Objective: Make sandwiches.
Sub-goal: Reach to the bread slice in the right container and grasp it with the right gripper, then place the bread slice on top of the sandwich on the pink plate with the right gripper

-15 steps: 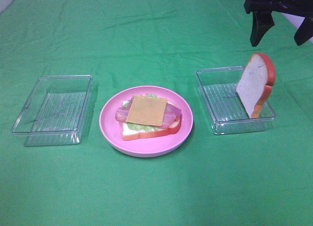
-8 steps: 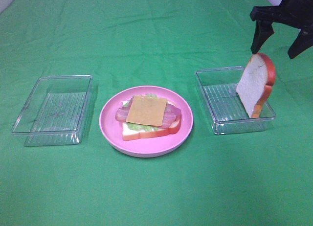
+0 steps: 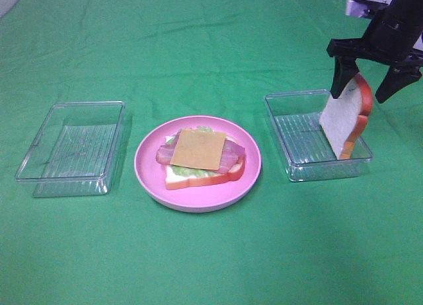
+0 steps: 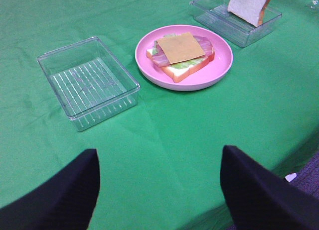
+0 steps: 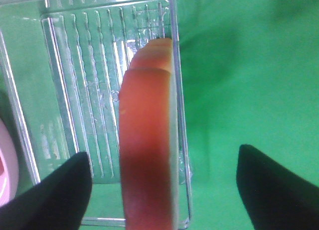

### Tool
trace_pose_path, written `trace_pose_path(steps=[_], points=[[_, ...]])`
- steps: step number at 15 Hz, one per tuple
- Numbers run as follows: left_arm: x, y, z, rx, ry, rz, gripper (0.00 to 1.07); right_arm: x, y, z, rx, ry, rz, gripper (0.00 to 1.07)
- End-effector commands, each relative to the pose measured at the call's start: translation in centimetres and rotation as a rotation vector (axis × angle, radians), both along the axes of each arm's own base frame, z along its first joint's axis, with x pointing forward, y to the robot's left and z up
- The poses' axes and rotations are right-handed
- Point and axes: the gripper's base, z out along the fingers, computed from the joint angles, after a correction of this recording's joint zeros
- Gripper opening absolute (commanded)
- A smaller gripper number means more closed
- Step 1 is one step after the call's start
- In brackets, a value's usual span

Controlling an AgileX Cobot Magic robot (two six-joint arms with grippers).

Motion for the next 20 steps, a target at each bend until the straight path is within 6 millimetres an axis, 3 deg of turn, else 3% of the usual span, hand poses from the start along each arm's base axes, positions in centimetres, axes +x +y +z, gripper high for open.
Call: trace_pose_path(steps=[1, 3, 6, 10, 16, 18, 20], points=[[-0.2, 0.1, -0.1, -0.011, -0.009, -0.001, 0.67, 0.2, -0.1, 0.1, -0.003, -0.012, 0.007, 0.44], [-0.2, 0.1, -0.1, -0.011, -0.009, -0.001, 0.67, 0.2, -0.1, 0.0, -0.003, -0.018, 0.003, 0.38], [-0.2, 0.1, -0.1, -0.011, -0.009, -0.001, 0.67, 0.1, -0.1, 0.0, -0.003, -0.006, 0.005, 0.03], [-0.2, 0.1, -0.1, -0.011, -0.009, -0.001, 0.67, 0.0, -0.1, 0.4, -0.002, -0.006, 0.004, 0.00], [-0.2, 0.1, -0.1, -0.011, -0.009, -0.001, 0.67, -2.9, 0.6, 8.5, 0.072, -0.156, 0.008, 0.00], [-0.2, 0.1, -0.1, -0.011, -0.009, -0.001, 0.67, -3.9, 1.6, 10.9, 0.175, -0.216, 0.043, 0.00], [-0.2, 0.1, -0.1, -0.011, -0.009, -0.001, 0.67, -5.1, 3.4, 12.7, 0.390, -0.255, 0.099, 0.00]])
